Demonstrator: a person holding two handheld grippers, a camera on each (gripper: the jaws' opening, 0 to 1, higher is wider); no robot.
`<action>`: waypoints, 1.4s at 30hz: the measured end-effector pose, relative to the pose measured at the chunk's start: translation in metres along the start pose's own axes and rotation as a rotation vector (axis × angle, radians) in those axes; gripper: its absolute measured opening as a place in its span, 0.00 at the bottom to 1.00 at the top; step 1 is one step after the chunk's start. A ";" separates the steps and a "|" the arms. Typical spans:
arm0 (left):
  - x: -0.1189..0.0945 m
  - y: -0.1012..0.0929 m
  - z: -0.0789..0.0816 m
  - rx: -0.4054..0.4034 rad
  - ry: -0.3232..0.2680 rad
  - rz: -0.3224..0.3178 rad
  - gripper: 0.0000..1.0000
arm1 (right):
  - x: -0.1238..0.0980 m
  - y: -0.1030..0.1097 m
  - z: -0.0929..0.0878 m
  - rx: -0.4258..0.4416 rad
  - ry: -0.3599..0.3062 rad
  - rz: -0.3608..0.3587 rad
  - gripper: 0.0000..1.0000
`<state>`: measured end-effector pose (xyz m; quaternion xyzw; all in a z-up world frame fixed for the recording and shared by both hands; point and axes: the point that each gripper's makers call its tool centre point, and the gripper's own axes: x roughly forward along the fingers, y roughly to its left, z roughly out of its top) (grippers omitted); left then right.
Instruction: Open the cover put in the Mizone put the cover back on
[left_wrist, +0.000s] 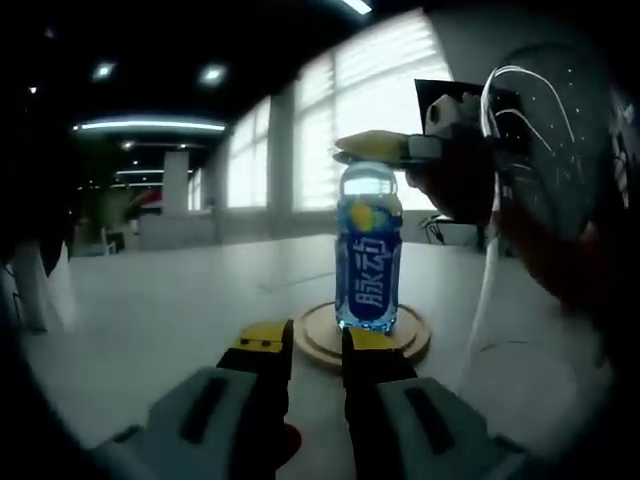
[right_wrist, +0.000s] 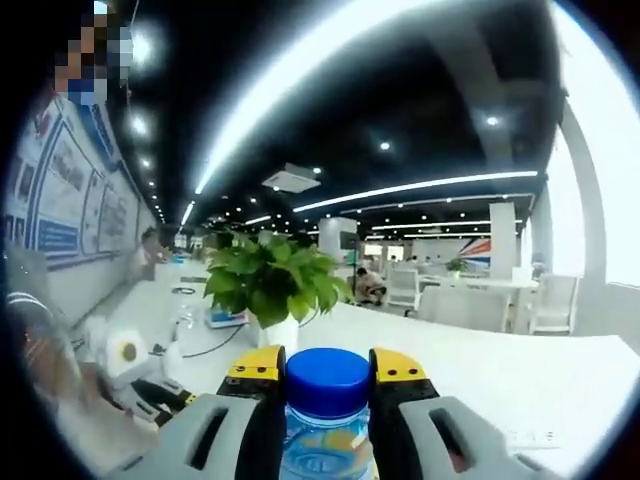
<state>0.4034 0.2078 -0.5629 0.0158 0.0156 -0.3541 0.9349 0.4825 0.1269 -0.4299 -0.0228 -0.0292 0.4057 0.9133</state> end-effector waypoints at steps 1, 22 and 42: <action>0.000 0.000 0.000 0.000 0.000 0.000 0.15 | 0.001 0.000 0.001 0.000 -0.001 0.000 0.25; -0.001 0.000 0.000 -0.001 0.001 0.001 0.15 | 0.000 -0.002 -0.001 0.029 -0.054 0.017 0.25; -0.004 0.015 0.018 -0.088 -0.096 0.038 0.15 | -0.004 0.002 -0.007 0.024 -0.042 0.017 0.27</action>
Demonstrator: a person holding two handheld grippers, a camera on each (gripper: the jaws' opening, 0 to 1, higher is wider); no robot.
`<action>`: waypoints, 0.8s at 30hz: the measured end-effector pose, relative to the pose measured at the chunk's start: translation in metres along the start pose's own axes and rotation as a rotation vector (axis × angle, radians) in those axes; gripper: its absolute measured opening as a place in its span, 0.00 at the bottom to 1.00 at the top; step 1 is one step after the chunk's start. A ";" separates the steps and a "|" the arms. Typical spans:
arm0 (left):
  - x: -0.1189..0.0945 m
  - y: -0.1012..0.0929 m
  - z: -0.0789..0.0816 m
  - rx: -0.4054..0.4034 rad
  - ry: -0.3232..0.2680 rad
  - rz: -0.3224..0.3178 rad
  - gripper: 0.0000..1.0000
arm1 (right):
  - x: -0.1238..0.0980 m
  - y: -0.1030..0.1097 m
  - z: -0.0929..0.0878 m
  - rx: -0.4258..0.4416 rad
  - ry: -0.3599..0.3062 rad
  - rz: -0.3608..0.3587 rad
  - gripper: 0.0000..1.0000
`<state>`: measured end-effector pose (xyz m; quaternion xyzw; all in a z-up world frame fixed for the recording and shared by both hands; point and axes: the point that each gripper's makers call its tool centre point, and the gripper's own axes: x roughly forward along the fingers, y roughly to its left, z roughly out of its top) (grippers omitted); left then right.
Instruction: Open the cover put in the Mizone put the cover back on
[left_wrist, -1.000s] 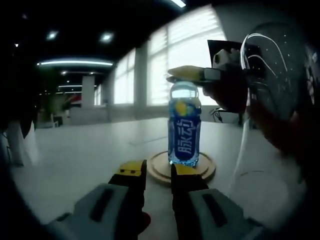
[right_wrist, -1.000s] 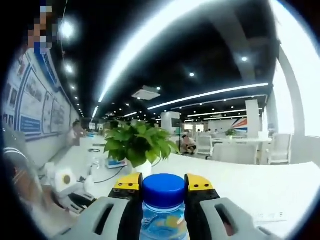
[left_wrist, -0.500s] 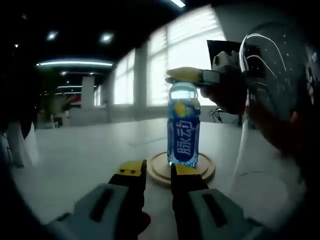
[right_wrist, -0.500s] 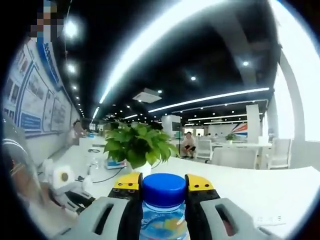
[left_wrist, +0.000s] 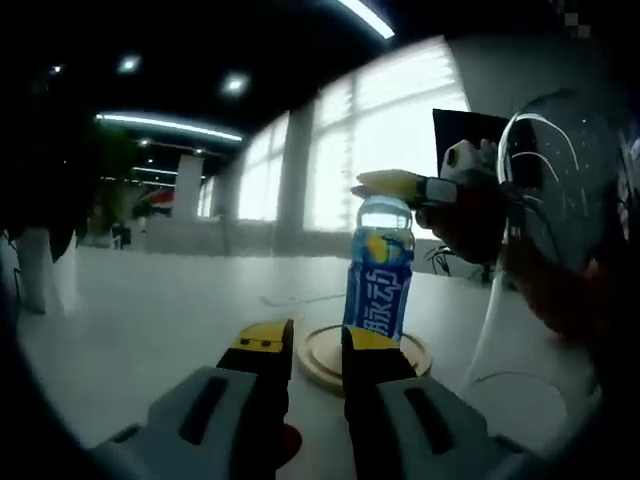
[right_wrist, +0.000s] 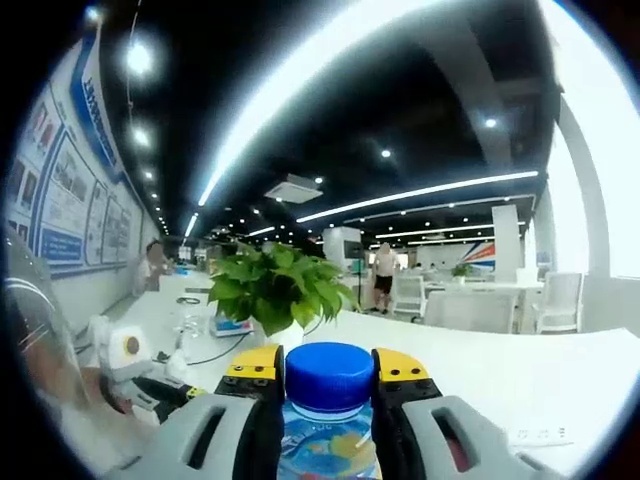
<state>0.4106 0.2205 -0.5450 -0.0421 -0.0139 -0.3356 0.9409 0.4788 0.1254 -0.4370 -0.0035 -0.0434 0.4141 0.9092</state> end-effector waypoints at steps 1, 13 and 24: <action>0.000 0.000 0.000 0.004 0.002 0.000 0.15 | 0.000 0.000 0.000 0.001 -0.002 0.000 0.27; 0.000 0.006 0.008 -0.058 -0.049 0.033 0.15 | -0.001 0.004 0.000 -0.030 0.009 -0.009 0.27; -0.003 0.004 0.017 -0.077 -0.075 0.021 0.15 | -0.021 0.004 0.005 -0.084 0.002 -0.044 0.27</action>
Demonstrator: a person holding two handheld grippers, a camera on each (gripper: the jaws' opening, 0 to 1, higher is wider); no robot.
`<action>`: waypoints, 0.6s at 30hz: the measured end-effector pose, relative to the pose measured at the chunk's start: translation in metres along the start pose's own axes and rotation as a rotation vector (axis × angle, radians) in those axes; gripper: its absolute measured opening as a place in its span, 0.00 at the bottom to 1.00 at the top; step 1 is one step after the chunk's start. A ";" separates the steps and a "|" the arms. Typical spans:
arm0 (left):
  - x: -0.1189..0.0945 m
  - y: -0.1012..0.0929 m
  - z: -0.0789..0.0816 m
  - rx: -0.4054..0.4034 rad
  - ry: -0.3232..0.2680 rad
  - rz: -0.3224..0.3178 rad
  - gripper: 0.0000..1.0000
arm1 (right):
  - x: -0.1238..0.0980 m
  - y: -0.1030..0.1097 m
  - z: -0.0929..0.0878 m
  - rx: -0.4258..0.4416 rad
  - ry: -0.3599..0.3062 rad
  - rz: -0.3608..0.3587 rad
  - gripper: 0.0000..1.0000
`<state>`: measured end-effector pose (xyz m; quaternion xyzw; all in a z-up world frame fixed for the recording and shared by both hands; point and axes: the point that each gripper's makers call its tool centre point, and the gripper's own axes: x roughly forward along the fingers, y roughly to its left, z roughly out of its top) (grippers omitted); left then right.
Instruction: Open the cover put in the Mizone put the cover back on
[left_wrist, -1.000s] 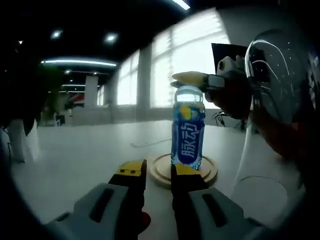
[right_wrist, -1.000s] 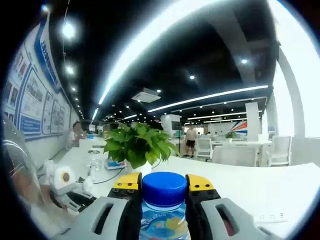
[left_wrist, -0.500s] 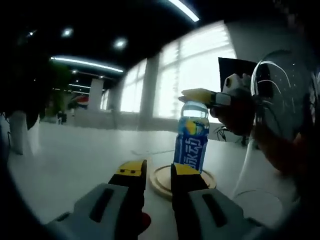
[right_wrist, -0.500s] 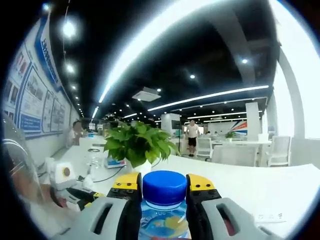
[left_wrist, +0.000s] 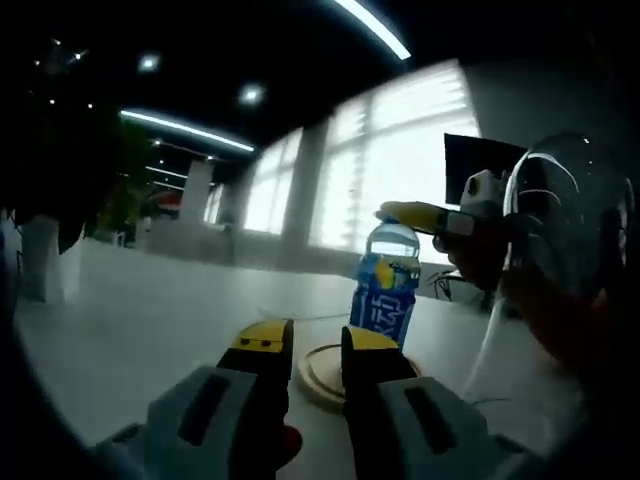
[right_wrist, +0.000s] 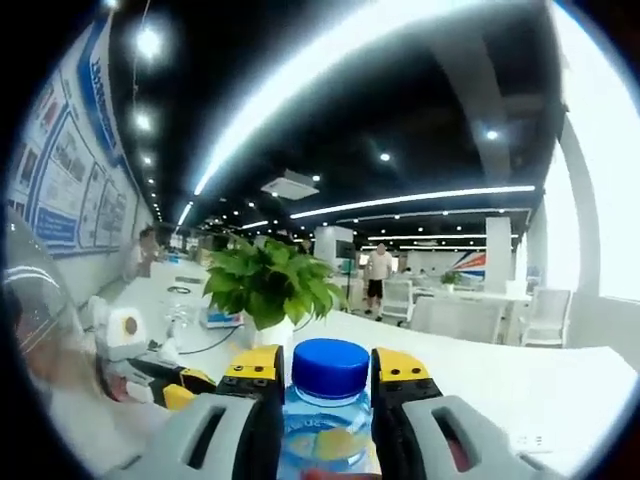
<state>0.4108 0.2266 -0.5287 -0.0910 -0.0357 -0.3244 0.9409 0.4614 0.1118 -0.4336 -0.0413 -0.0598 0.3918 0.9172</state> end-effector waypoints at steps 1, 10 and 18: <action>0.000 -0.001 -0.001 0.004 0.003 -0.002 0.15 | -0.002 0.000 0.000 -0.008 0.001 -0.006 0.27; 0.000 -0.007 0.002 0.024 -0.009 -0.018 0.15 | -0.028 -0.002 0.005 0.002 -0.009 -0.042 0.27; 0.001 -0.010 0.001 0.031 -0.006 -0.024 0.15 | -0.060 -0.008 0.003 0.008 -0.008 -0.086 0.27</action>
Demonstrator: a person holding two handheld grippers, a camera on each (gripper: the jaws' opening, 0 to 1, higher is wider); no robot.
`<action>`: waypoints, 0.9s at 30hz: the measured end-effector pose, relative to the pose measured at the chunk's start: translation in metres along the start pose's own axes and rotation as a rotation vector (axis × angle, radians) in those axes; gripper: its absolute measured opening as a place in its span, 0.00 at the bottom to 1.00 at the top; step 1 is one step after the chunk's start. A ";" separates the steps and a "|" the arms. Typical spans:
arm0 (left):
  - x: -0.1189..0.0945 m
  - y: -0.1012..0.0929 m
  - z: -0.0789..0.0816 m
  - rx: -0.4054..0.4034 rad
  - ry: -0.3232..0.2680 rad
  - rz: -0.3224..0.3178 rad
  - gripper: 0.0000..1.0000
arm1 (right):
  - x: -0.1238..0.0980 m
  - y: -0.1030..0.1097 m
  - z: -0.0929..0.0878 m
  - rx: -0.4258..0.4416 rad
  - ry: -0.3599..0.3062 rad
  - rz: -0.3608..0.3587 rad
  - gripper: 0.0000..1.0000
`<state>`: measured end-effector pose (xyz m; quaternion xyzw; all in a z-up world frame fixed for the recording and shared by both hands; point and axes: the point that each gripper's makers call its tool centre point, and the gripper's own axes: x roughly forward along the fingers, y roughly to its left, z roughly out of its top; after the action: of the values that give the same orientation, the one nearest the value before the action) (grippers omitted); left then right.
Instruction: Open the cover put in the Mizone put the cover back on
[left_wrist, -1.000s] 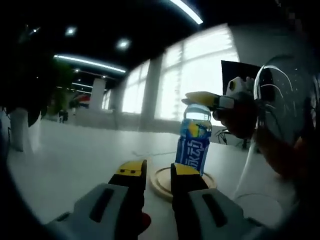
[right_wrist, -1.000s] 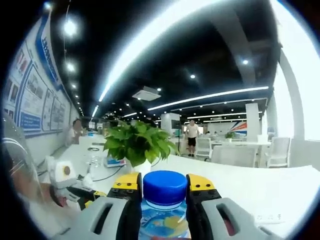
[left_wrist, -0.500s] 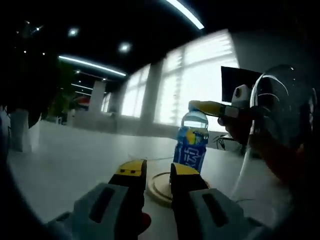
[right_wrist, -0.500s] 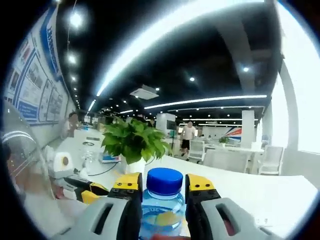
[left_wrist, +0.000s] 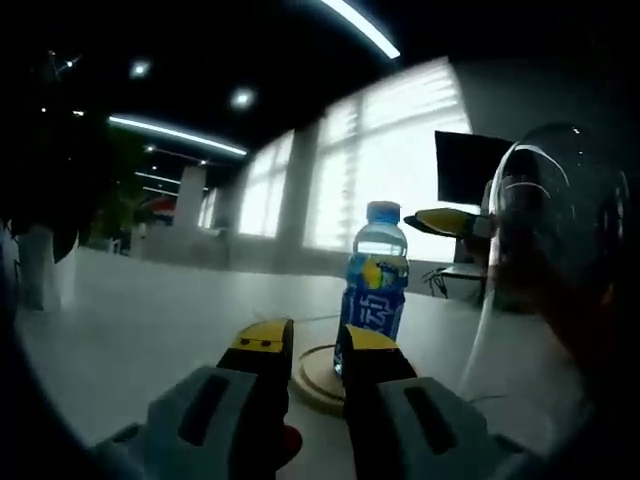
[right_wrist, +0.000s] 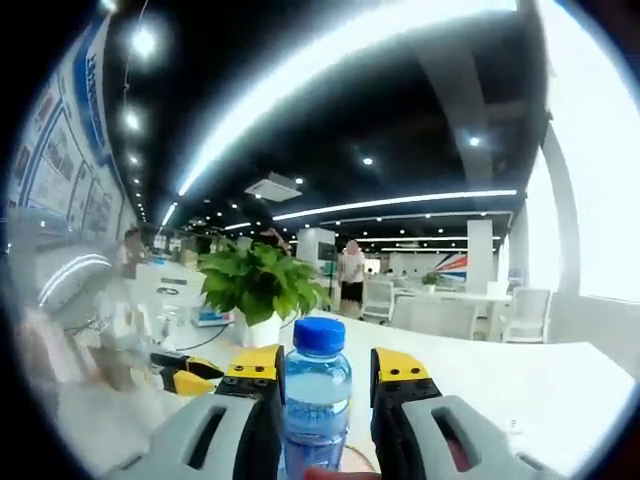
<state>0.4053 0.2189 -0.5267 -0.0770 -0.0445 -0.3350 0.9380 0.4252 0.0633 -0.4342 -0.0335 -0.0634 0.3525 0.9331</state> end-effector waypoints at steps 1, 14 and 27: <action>0.001 -0.001 -0.001 0.000 0.002 -0.003 0.15 | -0.004 -0.001 0.000 0.003 0.001 -0.005 0.27; -0.003 -0.029 0.002 0.026 -0.013 -0.109 0.15 | -0.049 -0.007 -0.018 0.006 0.030 -0.039 0.27; -0.013 -0.036 0.008 0.053 -0.012 -0.156 0.15 | -0.081 0.000 -0.033 0.009 0.039 -0.046 0.26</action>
<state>0.3722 0.2009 -0.5169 -0.0504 -0.0649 -0.4053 0.9105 0.3699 0.0087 -0.4742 -0.0349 -0.0443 0.3303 0.9422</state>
